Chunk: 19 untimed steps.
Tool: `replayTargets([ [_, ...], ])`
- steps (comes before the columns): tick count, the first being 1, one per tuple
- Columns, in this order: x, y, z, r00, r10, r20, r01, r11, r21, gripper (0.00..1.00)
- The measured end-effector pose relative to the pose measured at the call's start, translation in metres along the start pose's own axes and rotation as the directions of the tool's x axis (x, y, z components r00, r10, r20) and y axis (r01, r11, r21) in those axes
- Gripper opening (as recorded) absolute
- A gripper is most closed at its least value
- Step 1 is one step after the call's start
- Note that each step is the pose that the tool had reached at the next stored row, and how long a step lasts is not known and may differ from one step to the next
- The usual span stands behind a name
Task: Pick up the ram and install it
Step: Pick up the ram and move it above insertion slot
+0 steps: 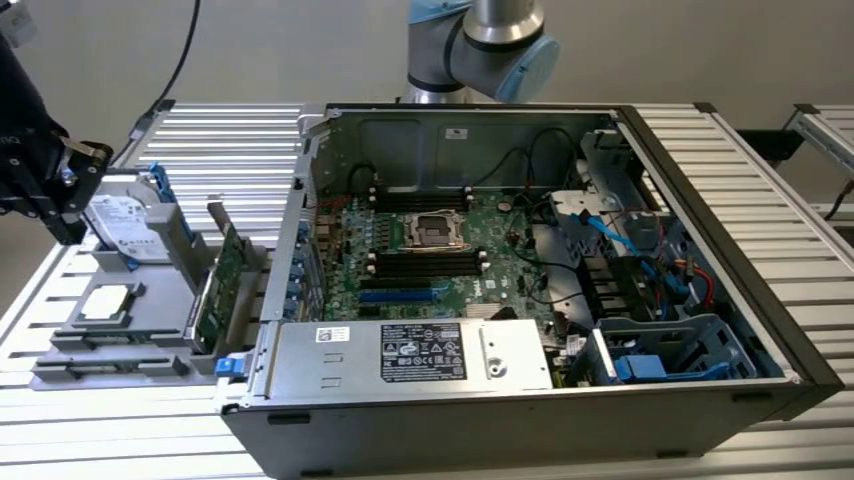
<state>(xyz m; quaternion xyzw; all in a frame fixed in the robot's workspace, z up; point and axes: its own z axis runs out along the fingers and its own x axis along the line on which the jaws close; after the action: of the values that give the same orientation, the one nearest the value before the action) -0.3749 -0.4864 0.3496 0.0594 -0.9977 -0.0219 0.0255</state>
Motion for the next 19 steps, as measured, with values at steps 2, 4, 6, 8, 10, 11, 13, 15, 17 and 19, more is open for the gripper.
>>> replayTargets([
  [2, 0.0, -0.0001, 0.0015, 0.9994, -0.036, -0.0017, 0.036, 0.9994, 0.0017, 0.11],
  [4, 0.0, -0.0002, 0.0035, 0.9974, -0.072, -0.0034, 0.072, 0.9974, 0.0032, 0.11],
  [6, 0.0, -0.0003, 0.0055, 0.9941, -0.109, -0.0054, 0.109, 0.9941, 0.0049, 0.11],
  [8, 0.0, -0.0003, 0.0076, 0.9895, -0.144, -0.0073, 0.144, 0.9895, 0.0065, 0.11],
  [10, 0.0, -0.0005, 0.0097, 0.9836, -0.18, -0.0092, 0.18, 0.9836, 0.0079, 0.11],
  [11, -0.001, -0.0005, 0.0107, 0.9802, -0.198, -0.0102, 0.198, 0.9802, 0.0086, 0.11],
  [13, -0.001, -0.0006, 0.0128, 0.9724, -0.233, -0.0122, 0.233, 0.9724, 0.0099, 0.11],
  [15, -0.001, -0.0007, 0.0152, 0.9632, -0.269, -0.0143, 0.269, 0.9632, 0.0113, 0.11],
  [17, -0.001, -0.0008, 0.0176, 0.9531, -0.302, -0.0157, 0.303, 0.953, 0.0127, 0.11],
  [19, -0.001, -0.0009, 0.0201, 0.9412, -0.337, -0.0173, 0.338, 0.9412, 0.0141, 0.11],
])
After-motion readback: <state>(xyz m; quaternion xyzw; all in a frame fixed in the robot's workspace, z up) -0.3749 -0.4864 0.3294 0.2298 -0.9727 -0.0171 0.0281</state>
